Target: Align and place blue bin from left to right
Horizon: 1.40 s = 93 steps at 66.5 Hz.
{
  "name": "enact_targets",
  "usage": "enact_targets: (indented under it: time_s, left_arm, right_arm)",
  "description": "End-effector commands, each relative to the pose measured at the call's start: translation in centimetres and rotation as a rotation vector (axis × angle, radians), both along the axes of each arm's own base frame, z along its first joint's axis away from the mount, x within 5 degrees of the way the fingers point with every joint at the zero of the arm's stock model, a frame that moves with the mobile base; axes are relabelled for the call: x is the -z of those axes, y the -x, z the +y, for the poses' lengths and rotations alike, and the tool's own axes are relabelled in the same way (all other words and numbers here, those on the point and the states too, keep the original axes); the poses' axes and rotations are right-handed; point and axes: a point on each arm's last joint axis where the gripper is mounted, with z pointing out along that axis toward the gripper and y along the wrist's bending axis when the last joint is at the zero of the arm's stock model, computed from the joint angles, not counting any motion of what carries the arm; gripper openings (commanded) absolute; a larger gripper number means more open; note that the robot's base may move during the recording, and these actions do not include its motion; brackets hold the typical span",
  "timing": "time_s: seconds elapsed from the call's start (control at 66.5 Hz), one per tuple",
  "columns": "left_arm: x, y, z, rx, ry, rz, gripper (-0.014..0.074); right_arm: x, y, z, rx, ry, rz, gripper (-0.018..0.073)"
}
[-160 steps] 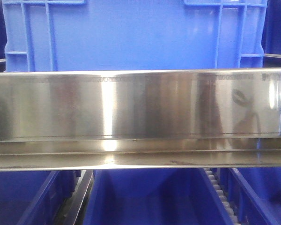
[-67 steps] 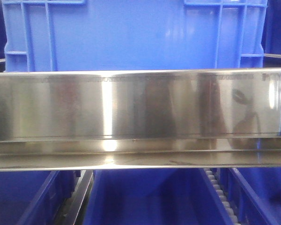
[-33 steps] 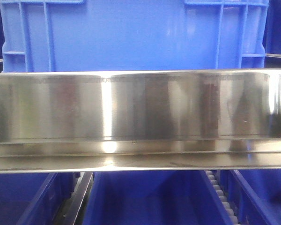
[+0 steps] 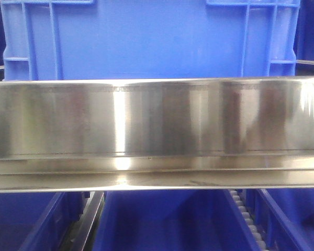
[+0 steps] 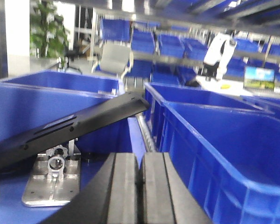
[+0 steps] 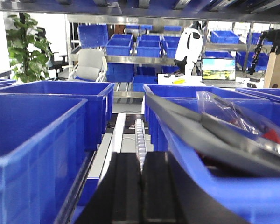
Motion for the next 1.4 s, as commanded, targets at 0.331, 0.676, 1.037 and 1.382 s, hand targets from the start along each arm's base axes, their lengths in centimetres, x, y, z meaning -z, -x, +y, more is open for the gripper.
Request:
enact_targets:
  time_s: [0.331, 0.676, 1.037, 1.382]
  left_arm:
    - [-2.6, -8.3, -0.2, 0.005, 0.001, 0.099, -0.0111]
    - [-2.3, -10.3, -0.4, 0.019, 0.074, 0.083, -0.0111]
    - [-6.2, -14.1, -0.7, 0.046, 0.065, 0.263, -0.0111]
    - [-6.9, -21.1, -3.9, 0.07, -0.01, 0.446, -0.0111]
  right_arm:
    - [-4.9, -5.2, 0.9, 0.001, -0.001, 0.009, -0.0084]
    - [-4.5, -7.8, 1.3, 0.004, 0.0, 0.017, -0.0084]
    - [-6.1, -13.9, 3.3, -0.046, 0.06, 0.303, -0.0075]
    - [-6.5, -21.3, 9.0, -0.158, 0.01, 0.525, -0.0064]
